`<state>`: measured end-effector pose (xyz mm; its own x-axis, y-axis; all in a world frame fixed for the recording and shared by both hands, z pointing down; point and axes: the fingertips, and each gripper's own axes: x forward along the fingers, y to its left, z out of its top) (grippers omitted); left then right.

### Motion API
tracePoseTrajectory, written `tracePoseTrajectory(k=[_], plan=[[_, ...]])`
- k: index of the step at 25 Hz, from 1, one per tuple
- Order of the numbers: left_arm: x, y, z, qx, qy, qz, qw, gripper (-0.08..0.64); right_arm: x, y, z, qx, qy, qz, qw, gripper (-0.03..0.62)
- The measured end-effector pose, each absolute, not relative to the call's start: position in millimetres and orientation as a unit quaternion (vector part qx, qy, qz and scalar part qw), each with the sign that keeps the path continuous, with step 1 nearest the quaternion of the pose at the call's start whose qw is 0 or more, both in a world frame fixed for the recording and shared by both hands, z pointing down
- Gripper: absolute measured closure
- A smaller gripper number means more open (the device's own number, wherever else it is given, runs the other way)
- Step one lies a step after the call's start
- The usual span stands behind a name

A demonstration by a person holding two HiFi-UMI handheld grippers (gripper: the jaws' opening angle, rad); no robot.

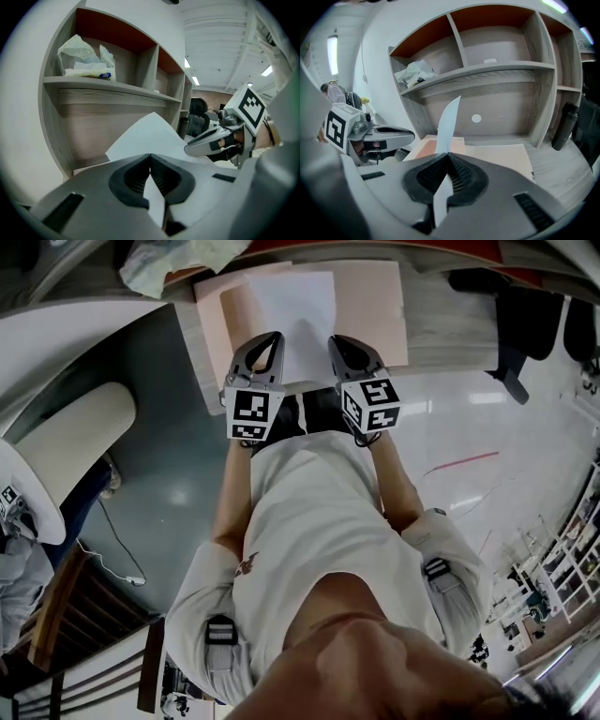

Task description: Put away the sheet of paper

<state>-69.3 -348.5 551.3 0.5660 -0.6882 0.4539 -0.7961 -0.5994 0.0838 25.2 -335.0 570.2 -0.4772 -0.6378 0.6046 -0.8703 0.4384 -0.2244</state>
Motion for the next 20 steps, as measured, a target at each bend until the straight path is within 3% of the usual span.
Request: tracePoseTrajectory(k=[20], plan=[[-33.2,-363.4,604.1,0.870,-0.403,0.231,0.165,0.538,85.8,-361.0,637.6,0.474,-0.791,0.282,0.266,0.572]])
